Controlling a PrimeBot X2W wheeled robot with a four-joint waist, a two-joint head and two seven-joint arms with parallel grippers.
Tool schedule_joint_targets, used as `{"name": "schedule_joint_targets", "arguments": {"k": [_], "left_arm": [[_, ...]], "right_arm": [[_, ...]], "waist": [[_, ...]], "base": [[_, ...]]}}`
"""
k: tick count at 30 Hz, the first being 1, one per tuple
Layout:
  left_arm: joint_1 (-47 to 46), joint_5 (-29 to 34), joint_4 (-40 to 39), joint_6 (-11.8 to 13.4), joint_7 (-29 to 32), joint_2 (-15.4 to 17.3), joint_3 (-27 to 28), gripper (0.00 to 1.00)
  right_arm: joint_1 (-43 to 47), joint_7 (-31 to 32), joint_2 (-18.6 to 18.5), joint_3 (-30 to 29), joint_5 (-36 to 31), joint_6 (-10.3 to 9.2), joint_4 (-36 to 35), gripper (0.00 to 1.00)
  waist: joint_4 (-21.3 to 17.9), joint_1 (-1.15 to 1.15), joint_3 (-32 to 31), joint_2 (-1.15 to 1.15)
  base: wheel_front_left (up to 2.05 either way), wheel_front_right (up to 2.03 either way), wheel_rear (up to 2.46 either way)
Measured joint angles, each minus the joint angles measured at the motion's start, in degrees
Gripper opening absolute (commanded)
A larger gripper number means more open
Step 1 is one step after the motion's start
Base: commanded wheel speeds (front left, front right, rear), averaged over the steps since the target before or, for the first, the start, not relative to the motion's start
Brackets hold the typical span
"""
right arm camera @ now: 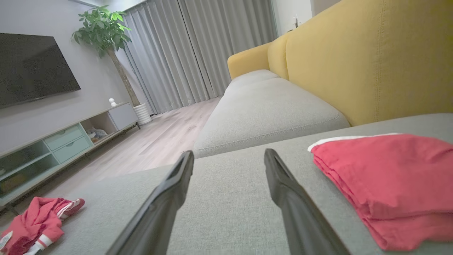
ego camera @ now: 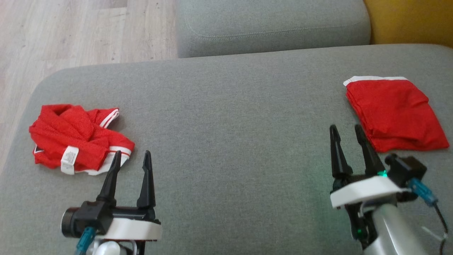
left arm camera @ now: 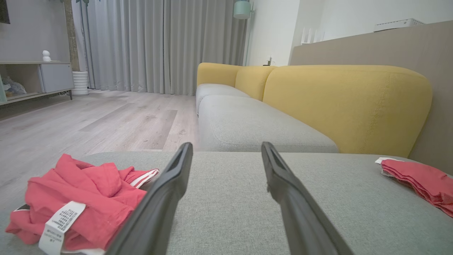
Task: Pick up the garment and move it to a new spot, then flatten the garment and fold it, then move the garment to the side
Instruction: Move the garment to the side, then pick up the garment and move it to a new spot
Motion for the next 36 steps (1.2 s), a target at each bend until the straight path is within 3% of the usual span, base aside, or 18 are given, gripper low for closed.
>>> {"name": "schedule_joint_targets", "arguments": {"k": [19, 26, 36], "left_arm": [[1.1, -0.6, 0.8, 0.5, 0.0, 0.0, -0.3, 1.00], [1.1, -0.6, 1.2, 0.9, 0.0, 0.0, -0.2, 1.00], [1.9, -0.4, 2.4, 1.0, 0.0, 0.1, 0.1, 1.00]], "right_arm": [[4.2, -0.1, 0.5, 2.3, 1.2, 0.00, -4.1, 1.00], [5.9, -0.2, 0.5, 4.5, 1.4, 0.00, -4.2, 1.00], [7.8, -0.2, 0.6, 9.5, 3.3, 0.00, -4.0, 1.00]], "waist": [[2.1, 0.01, -0.6, 0.00], [5.7, 0.01, -1.2, 0.00], [15.0, 0.01, -3.1, 0.00]], "base": [[0.00, 0.00, 0.00], [0.00, 0.00, 0.00], [0.00, 0.00, 0.00]]}}
